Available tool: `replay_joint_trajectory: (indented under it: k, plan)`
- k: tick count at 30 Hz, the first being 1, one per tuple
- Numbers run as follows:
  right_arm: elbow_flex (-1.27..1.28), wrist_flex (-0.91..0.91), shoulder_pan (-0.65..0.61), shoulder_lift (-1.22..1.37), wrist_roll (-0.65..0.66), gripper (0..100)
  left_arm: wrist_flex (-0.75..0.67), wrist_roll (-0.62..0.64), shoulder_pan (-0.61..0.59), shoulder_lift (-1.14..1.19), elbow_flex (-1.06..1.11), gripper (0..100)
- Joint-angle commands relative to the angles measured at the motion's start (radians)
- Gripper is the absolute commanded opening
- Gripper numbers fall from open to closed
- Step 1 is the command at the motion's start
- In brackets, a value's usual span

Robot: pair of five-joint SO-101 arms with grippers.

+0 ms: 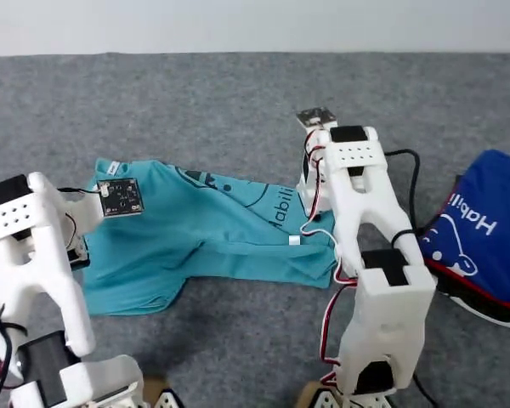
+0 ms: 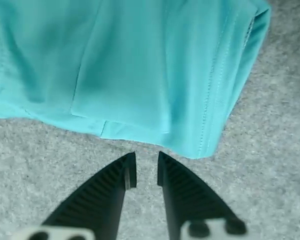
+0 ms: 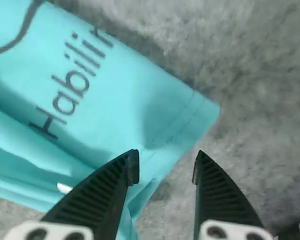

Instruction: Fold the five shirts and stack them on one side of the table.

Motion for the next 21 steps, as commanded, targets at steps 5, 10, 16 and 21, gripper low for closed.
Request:
replay_joint_trajectory:
  k: [5, 10, 16, 21]
  plan:
    - [-0.19, 0.012, 0.007, 0.087, -0.003, 14.0, -0.069, -0.003, 0.0, -0.044, 0.071, 8]
    - [-0.33, 0.104, 0.007, 0.191, -0.002, 7.4, -0.074, -0.003, 0.0, -0.048, 0.077, 8]
    - [-0.509, 0.251, 0.012, 0.297, -0.002, 7.5, -0.071, -0.003, 0.0, -0.046, 0.079, 8]
    - [-0.601, 0.302, 0.013, 0.354, 0.04, 6.5, -0.069, -0.003, 0.0, -0.046, 0.079, 8]
